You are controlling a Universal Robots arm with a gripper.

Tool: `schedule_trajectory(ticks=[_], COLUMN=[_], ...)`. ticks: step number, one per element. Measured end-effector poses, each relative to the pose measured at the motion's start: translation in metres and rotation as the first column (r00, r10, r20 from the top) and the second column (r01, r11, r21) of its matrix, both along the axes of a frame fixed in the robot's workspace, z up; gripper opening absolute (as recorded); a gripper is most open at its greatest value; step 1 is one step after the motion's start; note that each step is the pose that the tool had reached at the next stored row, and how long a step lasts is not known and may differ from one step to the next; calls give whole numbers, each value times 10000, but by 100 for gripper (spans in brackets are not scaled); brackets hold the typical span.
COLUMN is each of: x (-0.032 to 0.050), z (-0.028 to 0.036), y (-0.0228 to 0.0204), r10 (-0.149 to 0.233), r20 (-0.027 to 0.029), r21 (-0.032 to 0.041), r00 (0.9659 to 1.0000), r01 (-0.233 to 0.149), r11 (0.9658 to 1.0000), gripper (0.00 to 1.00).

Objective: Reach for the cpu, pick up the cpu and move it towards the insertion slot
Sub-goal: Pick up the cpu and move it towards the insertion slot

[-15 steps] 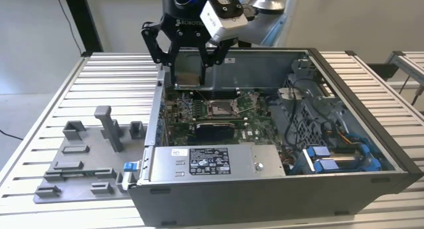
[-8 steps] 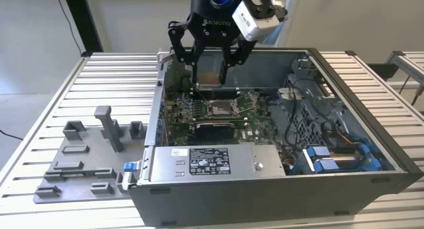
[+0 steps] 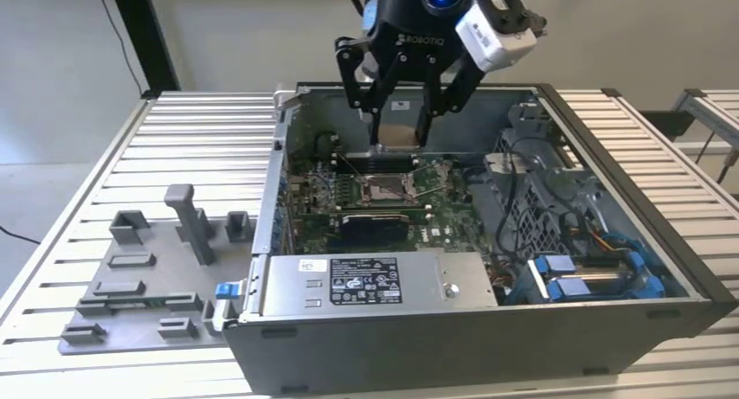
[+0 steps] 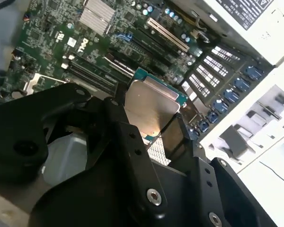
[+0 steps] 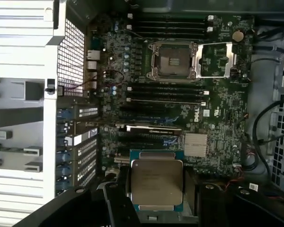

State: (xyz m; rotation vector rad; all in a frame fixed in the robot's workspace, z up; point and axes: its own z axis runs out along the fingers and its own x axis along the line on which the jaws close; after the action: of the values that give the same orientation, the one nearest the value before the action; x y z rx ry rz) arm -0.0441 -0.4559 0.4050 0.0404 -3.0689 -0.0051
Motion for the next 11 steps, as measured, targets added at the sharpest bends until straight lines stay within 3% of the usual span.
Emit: schedule_trajectory(ticks=[4,8,11], x=[132,141,141], z=[-3,-9,-9], y=[11,40,39], r10=[0,0,1], r20=[-1,7,8], r21=[-5,-80,-80], r00=[10000,10000,10000], r01=[0,0,-1], r11=[10000,10000,10000], gripper=[0,0,0])
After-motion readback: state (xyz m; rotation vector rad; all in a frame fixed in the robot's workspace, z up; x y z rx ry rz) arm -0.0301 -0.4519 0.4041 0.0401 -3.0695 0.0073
